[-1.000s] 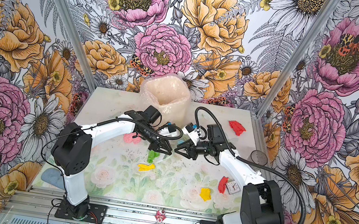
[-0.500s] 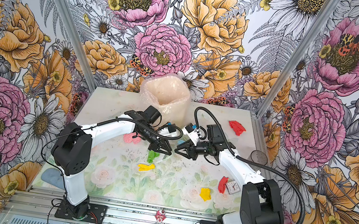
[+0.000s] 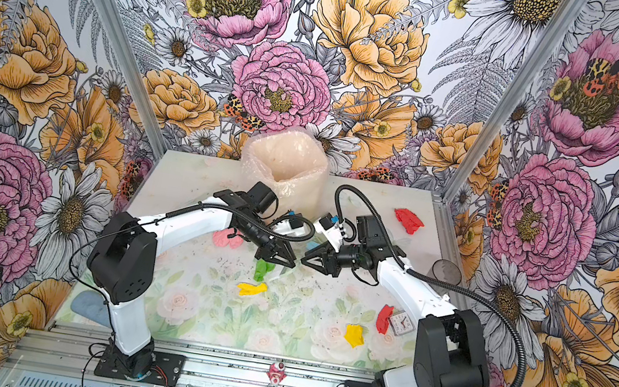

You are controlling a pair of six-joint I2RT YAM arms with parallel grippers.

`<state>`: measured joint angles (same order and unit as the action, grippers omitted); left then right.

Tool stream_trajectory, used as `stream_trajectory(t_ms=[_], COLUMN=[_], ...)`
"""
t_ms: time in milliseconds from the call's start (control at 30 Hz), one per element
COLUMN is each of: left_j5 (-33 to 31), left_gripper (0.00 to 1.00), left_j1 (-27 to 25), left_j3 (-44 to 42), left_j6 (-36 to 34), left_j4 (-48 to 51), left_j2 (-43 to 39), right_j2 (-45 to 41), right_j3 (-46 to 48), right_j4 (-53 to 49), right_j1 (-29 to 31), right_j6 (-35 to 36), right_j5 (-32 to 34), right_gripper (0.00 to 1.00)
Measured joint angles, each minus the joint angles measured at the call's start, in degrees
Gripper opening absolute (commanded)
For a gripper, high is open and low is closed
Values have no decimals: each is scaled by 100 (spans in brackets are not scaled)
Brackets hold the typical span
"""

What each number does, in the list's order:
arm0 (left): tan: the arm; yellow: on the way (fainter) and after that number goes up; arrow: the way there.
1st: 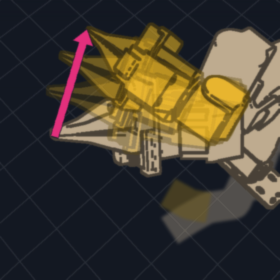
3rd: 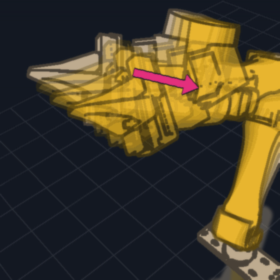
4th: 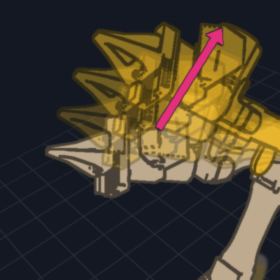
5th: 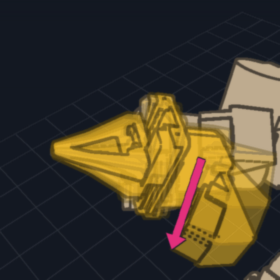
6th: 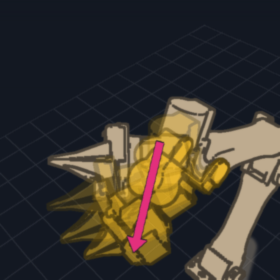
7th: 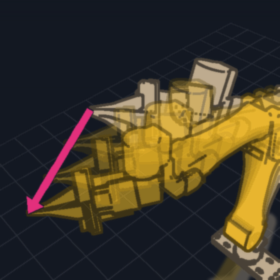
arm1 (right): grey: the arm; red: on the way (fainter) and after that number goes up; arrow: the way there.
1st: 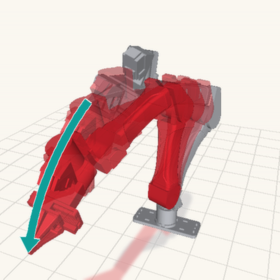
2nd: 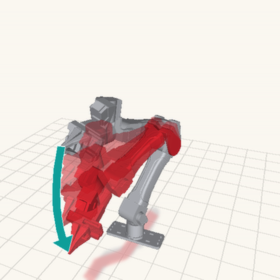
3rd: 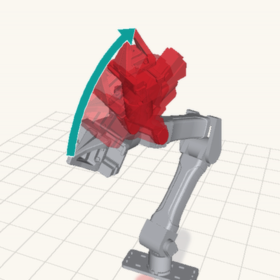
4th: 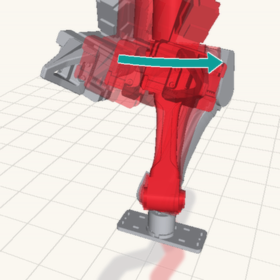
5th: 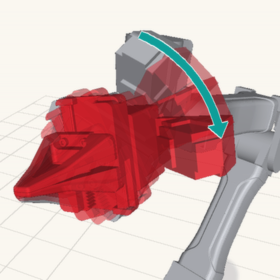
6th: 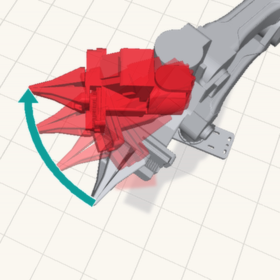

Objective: Sweep away the paper scraps from the table

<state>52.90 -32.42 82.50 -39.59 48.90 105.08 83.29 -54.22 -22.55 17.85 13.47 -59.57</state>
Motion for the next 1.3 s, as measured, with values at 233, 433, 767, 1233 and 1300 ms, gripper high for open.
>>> stream_trajectory(t_ms=[233, 433, 767, 1233, 1300], left_j5=[-20, -37, -42, -76, -81], left_gripper=[0, 0, 0, 0, 0], left_j1=[2, -9, -9, -9, -9], left_j3=[74, 76, 76, 76, 76], left_j6=[0, 0, -74, -199, -199], left_j4=[24, 33, 37, 37, 37], left_j2=[-28, -28, -28, -28, -28], right_j2=[0, 0, 0, 2, 2], right_j3=[0, -2, -2, -7, -7], right_j4=[2, 2, -9, -63, -66], right_j1=[26, 24, 26, 26, 26], right_j6=[15, 35, 79, 76, 76], right_j5=[0, 4, 35, -22, -20], right_gripper=[35, 33, 26, 1, 0])
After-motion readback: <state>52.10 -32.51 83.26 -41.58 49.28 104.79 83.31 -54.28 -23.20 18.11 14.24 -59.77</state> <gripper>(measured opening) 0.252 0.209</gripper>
